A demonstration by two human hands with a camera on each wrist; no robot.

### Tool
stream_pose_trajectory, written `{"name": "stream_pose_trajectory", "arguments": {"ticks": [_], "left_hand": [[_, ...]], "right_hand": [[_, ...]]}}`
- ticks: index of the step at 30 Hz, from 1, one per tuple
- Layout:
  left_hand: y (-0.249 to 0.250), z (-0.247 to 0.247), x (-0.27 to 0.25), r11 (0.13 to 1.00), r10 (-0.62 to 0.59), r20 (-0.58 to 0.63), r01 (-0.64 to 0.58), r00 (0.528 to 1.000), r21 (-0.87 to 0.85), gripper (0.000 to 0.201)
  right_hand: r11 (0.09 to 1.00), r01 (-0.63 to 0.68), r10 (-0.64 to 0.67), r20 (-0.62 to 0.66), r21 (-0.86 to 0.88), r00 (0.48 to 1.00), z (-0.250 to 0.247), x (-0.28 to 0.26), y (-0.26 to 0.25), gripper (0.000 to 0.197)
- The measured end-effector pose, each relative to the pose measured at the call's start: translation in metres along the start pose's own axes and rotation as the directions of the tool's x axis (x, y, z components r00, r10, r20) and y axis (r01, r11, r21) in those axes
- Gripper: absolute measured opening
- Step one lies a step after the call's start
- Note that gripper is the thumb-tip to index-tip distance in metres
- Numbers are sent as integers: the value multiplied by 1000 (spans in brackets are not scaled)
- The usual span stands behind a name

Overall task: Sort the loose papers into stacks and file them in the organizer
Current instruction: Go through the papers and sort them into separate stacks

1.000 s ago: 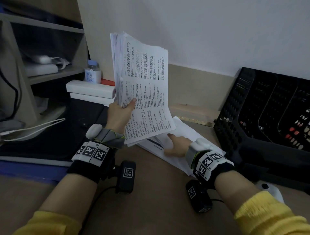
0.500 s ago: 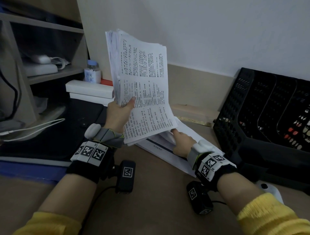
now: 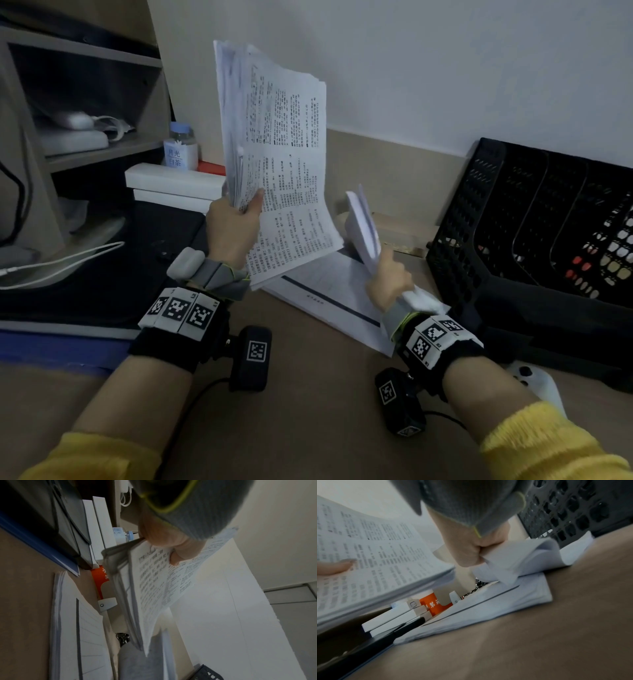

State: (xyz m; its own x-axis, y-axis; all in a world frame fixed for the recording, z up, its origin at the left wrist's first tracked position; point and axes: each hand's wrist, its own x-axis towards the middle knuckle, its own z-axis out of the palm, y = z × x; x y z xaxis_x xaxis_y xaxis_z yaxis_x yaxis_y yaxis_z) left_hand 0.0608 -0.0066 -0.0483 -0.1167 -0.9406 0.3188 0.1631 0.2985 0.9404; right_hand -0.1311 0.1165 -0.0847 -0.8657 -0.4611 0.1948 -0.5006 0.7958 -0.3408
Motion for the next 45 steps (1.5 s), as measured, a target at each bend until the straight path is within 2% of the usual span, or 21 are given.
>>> {"name": "stream_pose_trajectory", "arguments": {"ticks": [2, 4, 6, 8, 11, 14, 18, 22, 24, 26, 31, 33, 35, 41, 44, 45], "left_hand": [[0, 0, -1, 995, 51, -7, -51, 999, 85, 41], [-3, 2, -3, 992, 52, 6, -52, 999, 111, 38], [-8, 5, -5, 992, 23, 23, -25, 999, 120, 38], [-16, 6, -6, 990, -23, 43, 17, 999, 138, 39], [-24, 9, -8, 988, -92, 55, 84, 994, 132, 39], [-27, 9, -8, 984, -147, 38, 142, 988, 109, 38], [-30, 6, -6, 976, -214, 62, 212, 975, 40, 35], [-29, 7, -7, 963, -268, 98, 269, 958, 3, 36], [-29, 8, -8, 945, -315, 136, 324, 939, -53, 36], [-28, 8, -9, 922, -358, 177, 377, 917, -88, 40], [-23, 7, -8, 907, -393, 269, 418, 879, -44, 46], [-23, 6, -7, 904, -385, 313, 423, 868, -63, 41], [-22, 4, -8, 902, -381, 341, 426, 859, -66, 40], [-20, 0, -8, 912, -373, 376, 409, 848, -18, 42], [-16, -1, -9, 930, -350, 413, 364, 841, 45, 49], [-14, -1, -11, 931, -351, 426, 361, 834, 60, 49]], "right_hand": [[986, -66, 81, -92, 156, 993, -4, 0, 2, 34], [961, -27, 91, -224, 275, 970, -13, -4, 10, 38], [897, 214, -56, -382, 386, 923, -22, -11, 20, 44], [766, 450, -189, -507, 460, 841, -30, -18, 26, 46], [627, 542, -167, -582, 560, 796, -44, -23, 23, 41], [499, 558, -100, -596, 663, 797, -56, -31, 16, 44], [353, 474, 12, -511, 807, 860, -55, -27, 13, 44], [316, 383, 99, -432, 868, 896, -42, -15, 15, 29], [295, 361, 92, -403, 885, 911, -40, -15, 14, 23], [300, 324, 52, -354, 897, 934, -38, -16, 13, 26], [386, 123, -43, -116, 914, 992, -28, -15, 9, 31], [432, 25, -67, 4, 902, 998, -25, -15, 10, 24], [463, -30, -65, 67, 886, 996, -23, -14, 12, 11], [419, -82, -48, 112, 904, 993, -26, -11, 18, 27], [490, -20, -71, 62, 872, 996, -24, -9, 19, 22], [489, 6, -83, 39, 872, 996, -23, -10, 18, 21]]}}
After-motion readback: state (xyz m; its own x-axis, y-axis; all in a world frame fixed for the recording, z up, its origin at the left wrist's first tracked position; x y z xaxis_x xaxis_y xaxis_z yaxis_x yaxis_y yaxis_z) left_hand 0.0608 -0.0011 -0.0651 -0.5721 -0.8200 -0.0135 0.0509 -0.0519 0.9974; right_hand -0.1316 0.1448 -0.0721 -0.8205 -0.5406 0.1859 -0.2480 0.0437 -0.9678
